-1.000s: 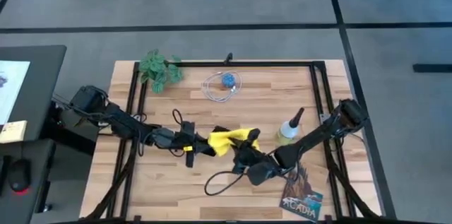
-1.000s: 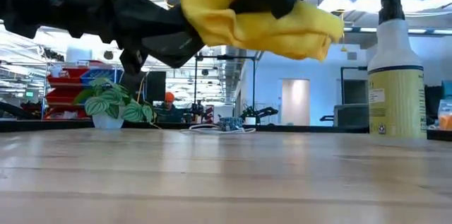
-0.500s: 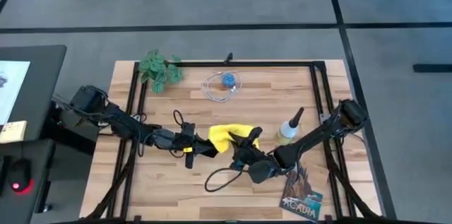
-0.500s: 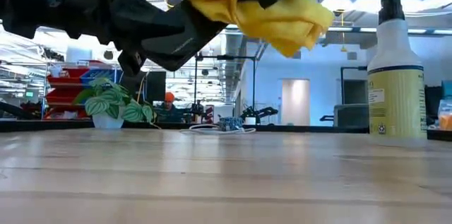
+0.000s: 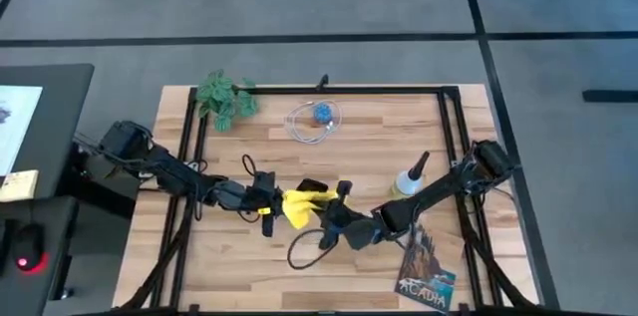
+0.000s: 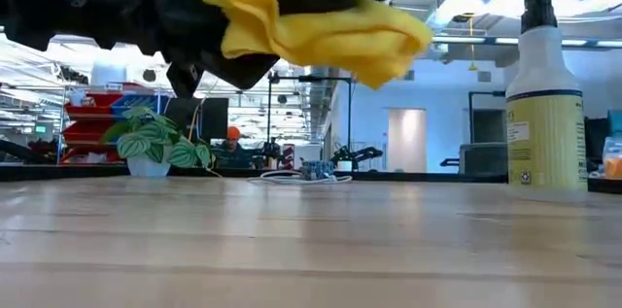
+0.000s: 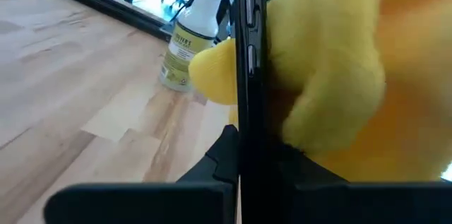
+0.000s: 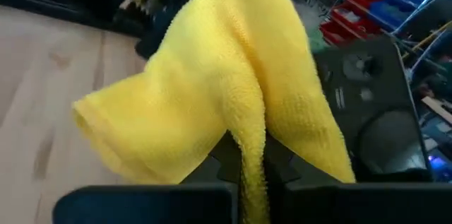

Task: Apply microfiber cloth
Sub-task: Wipe the front of the cellphone using a microfiber cloth

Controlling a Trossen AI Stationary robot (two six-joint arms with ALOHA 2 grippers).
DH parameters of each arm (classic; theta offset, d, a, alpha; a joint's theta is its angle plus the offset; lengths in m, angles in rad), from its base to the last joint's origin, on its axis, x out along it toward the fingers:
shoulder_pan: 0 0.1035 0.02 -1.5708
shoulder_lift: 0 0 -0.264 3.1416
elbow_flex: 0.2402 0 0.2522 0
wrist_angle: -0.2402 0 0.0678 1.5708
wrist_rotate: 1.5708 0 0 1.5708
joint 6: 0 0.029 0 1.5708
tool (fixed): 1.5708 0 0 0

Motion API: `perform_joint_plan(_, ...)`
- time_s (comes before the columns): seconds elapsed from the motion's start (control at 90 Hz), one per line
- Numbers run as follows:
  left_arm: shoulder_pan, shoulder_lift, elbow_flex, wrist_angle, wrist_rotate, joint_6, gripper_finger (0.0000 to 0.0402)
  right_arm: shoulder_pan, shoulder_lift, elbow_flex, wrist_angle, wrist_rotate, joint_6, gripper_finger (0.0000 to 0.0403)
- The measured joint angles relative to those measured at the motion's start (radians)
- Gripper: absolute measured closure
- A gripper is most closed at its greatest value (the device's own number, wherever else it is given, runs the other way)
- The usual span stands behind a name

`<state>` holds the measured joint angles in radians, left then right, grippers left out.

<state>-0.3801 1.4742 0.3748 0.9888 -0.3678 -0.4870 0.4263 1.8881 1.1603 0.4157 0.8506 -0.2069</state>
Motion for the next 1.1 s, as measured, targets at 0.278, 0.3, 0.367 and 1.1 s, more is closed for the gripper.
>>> perform_joint_plan(0.278,0.0,0.0,0.0,-0.007,-0.003,-0.002,0.0391,-0.041,0.0,0.002,0.05,-0.078,-0.037,0.0403)
perform_joint_plan(0.3,0.0,0.0,0.0,-0.008,-0.002,-0.002,0.0391,-0.041,-0.001,0.002,0.039,-0.084,-0.032,0.0403)
perform_joint_plan(0.367,0.0,0.0,0.0,-0.016,0.002,-0.001,0.0391,-0.034,-0.002,0.003,-0.015,-0.113,-0.001,0.0403)
perform_joint_plan(1.1,0.002,0.0,0.021,0.189,-0.127,0.112,0.0391,0.0,-0.001,0.002,-0.083,-0.122,0.074,0.0403)
